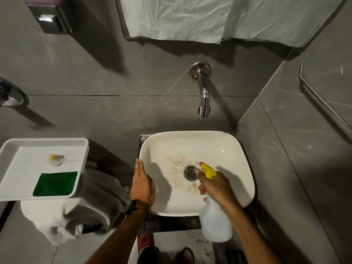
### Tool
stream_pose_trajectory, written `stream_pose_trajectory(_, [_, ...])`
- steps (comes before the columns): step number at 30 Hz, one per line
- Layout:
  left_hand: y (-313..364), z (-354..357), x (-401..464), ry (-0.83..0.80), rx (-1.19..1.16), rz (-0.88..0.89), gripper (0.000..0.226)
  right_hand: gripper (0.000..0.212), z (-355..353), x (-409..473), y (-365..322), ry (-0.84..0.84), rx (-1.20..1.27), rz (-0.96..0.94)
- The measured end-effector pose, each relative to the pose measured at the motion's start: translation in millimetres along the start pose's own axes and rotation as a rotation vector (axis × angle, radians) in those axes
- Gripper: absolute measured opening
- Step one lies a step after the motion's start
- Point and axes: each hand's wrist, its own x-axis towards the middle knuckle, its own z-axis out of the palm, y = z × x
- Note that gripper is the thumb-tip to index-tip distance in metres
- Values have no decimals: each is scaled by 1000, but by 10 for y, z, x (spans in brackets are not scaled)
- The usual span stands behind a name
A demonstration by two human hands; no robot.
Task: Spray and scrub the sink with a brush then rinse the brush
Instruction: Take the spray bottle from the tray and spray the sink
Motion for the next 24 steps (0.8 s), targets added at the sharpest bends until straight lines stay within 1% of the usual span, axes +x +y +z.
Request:
stream_pose_trajectory(2, [-10,2,9,2,7,3,65,38,140,-16,-45,-2,35,66])
stream_pose_trajectory(3, [-12,1,13,-1,6,-1,66,39,204,-44,-82,-19,48,75])
stream_pose_trajectory(5, [-13,1,16,-7,0,-4,65,33,325,-75,-111,-55,53,41])
stream_pose_trajectory(8, [-10,-9,6,-13,4,-4,64,36,488,-125,-119,-91,-58,-75])
stream_pose_trajectory(12, [-4,-20,1,-17,15,-2,64,25,570,-218,-79,-60,-8,-26])
stream_pose_trajectory(13, [3,-21,0,-17,14,-6,65,26,546,-247,-73,-66,-6,-22])
stream_pose_trajectory(15, [5,-15,0,-18,11,-10,65,29,489,-281,-13,-71,-69,-76])
stream_pose_trajectory(16, [0,-10,3,-19,13,-12,66,27,458,-288,23,-54,-111,-90])
stream_pose_trajectory(17, [-7,-4,7,-20,12,-14,66,32,431,-306,47,-33,-139,-62])
stream_pose_trajectory(19, [-17,3,11,-21,5,-11,66,51,352,-286,158,53,-129,-11])
stream_pose_trajectory(20, [-19,5,12,-22,8,-7,65,55,300,-278,182,92,-112,-3])
stream_pose_trajectory(21, [-19,4,16,-21,10,-5,65,53,228,-289,186,109,-95,0])
stream_pose_trajectory(24, [-21,7,22,-20,-1,-6,64,32,24,-340,218,63,-43,-28])
